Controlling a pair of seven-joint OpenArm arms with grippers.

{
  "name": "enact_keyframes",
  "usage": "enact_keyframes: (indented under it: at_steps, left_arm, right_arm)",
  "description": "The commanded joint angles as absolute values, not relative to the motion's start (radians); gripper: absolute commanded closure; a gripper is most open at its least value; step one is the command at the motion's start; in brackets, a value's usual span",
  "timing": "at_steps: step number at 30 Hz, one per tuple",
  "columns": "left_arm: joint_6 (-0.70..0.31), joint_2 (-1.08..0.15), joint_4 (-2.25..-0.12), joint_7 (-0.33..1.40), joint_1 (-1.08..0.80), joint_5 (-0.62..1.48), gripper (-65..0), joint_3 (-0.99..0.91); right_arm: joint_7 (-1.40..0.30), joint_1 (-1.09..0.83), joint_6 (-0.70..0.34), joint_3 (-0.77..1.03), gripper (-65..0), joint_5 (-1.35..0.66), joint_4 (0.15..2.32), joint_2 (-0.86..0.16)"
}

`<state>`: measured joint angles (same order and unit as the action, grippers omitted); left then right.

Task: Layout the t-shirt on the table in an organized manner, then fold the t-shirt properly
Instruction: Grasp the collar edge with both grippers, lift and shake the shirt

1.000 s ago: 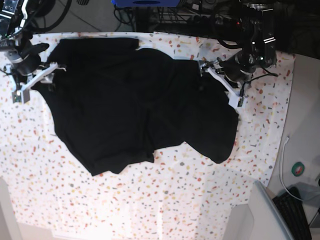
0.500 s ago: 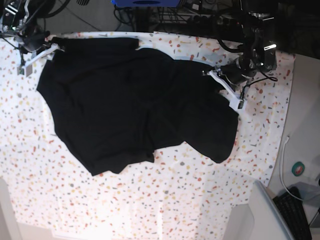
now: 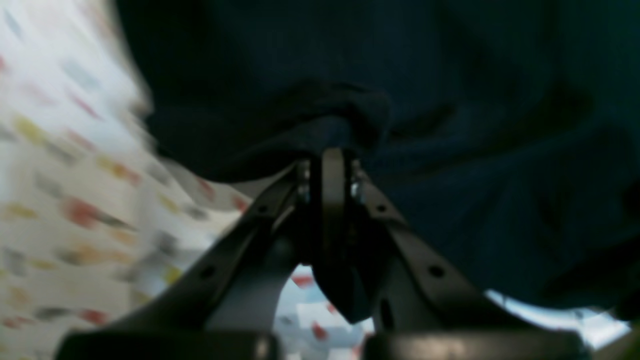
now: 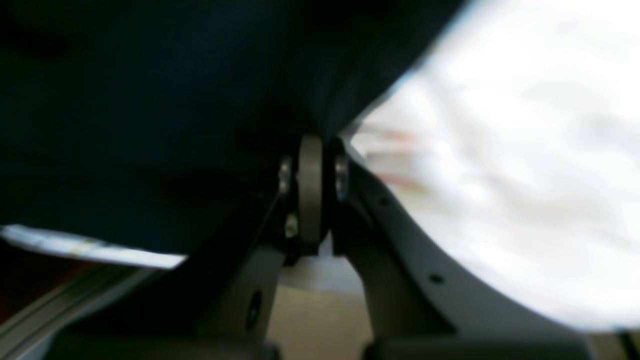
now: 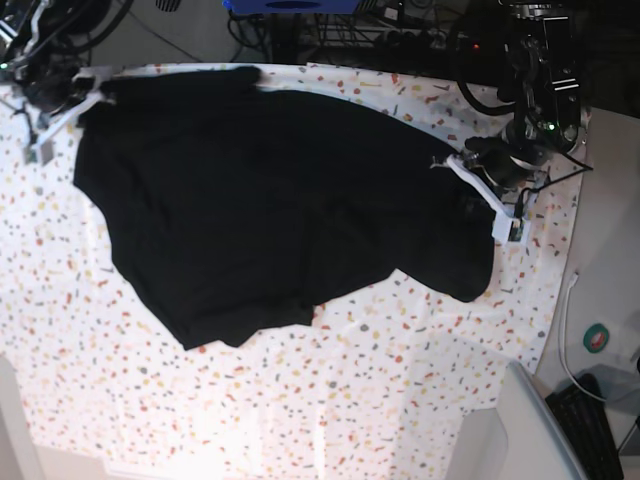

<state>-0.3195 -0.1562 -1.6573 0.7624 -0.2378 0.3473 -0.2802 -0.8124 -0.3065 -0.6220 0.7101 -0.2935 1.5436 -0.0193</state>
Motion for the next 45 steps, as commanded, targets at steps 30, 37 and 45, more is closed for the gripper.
enact_keyframes:
  at_steps: [30,37,45]
  left_arm:
    - [-0.165,-0.025,-1.228,0.753,0.946,0.371,0.0,0.015]
    - [-0.165,-0.07,-1.414,0.816,0.628,0.361,0.0,-0.016]
    - [-0.165,-0.104,-1.458,0.78,0.177,0.36,0.0,-0.028]
  right_arm:
    - [-0.898,0.829,-0.555,0.455,0.0,-0.061,1.343,-0.433]
    - [-0.993,0.518,-0.555,0.498,0.0,-0.062,1.481,-0.409]
    - [-0.961,0.14,-0.558,0.588,0.0,-0.062,1.475,-0.289]
